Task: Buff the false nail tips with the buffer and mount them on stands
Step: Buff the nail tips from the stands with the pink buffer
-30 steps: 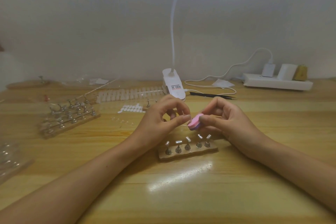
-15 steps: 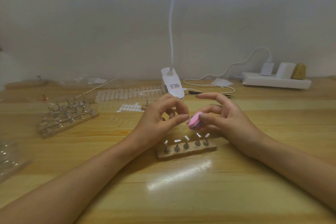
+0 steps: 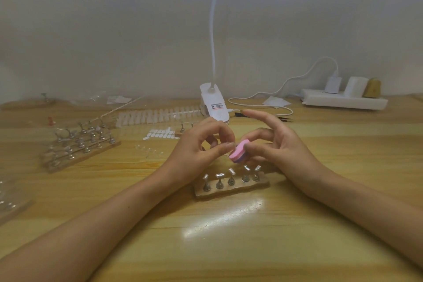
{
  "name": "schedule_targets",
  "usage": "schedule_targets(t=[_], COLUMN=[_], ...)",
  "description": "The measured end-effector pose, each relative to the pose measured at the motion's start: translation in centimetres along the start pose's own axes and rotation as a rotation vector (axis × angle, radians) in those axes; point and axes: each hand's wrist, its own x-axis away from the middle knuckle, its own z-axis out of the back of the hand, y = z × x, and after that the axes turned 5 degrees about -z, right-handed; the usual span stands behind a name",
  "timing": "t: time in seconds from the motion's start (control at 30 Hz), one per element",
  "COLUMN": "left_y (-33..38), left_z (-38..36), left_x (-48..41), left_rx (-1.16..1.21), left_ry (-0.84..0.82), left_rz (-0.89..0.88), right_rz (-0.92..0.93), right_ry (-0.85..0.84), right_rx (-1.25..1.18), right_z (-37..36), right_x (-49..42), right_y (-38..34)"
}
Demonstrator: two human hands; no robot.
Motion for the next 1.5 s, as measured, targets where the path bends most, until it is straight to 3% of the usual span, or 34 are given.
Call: schedule_targets(t=[0.13,0.23,0.37,0.47,0.6,0.73,0.83,0.97,1.07,1.3,1.43,1.5], left_y=[-0.16,-0.19,-0.17,-0.18,-0.16,-0.19,-0.27,-0.3,-0.31,-0.35,-0.32,-0.26], left_z=[0.01,0.04,0.08,0.06,0.03,0.0,-0.03,0.0,-0.01,-0.05,-0.07,-0.08], left_x=[0.01,0.01,0.05,0.08,0.04,0.09,0.05,0.08,0.06,0.02,0.03,0.1], left_rx=[0.007,-0.003,0.01,0.003,0.013,0.015,0.035,0.024,0.035,0.038,0.02,0.031], left_ry=[0.008,0.001,0.021,0.039,0.041,0.032,0.024,0.021,0.013,0.029,0.019,0.004], left_rz=[0.003,-0.008,-0.003,0.006,-0.014,-0.03,-0.035,-0.041,-0.047,-0.044,-0.051,-0.046], right_rz=[0.017,0.021,0.02,0.018,0.032,0.03,0.022,0.031,0.012,-0.018,0.007,0.003], right_ry=[0.135,0.005,0.126,-0.009,0.113,-0.014,0.11,0.0,0.105,0.086,-0.026,0.037], right_rx=[-0.088,0.022,-0.035,0.03,-0.04,0.033,-0.048,0.013,-0.055,-0.063,0.016,-0.026], right_z=[0.33,-0.19,0.19,-0.39,0.0,-0.55,-0.06,-0.48,-0.12,-0.02,-0.54,-0.26], right_x=[0.0,0.23,0.08,0.29,0.11,0.3,0.21,0.35,0.13,-0.01,0.34,0.21], right_y=[-0.05,-0.09,-0.21,-0.31,-0.36,-0.36,-0.38,-0.35,-0.3,-0.32,-0.41,-0.34])
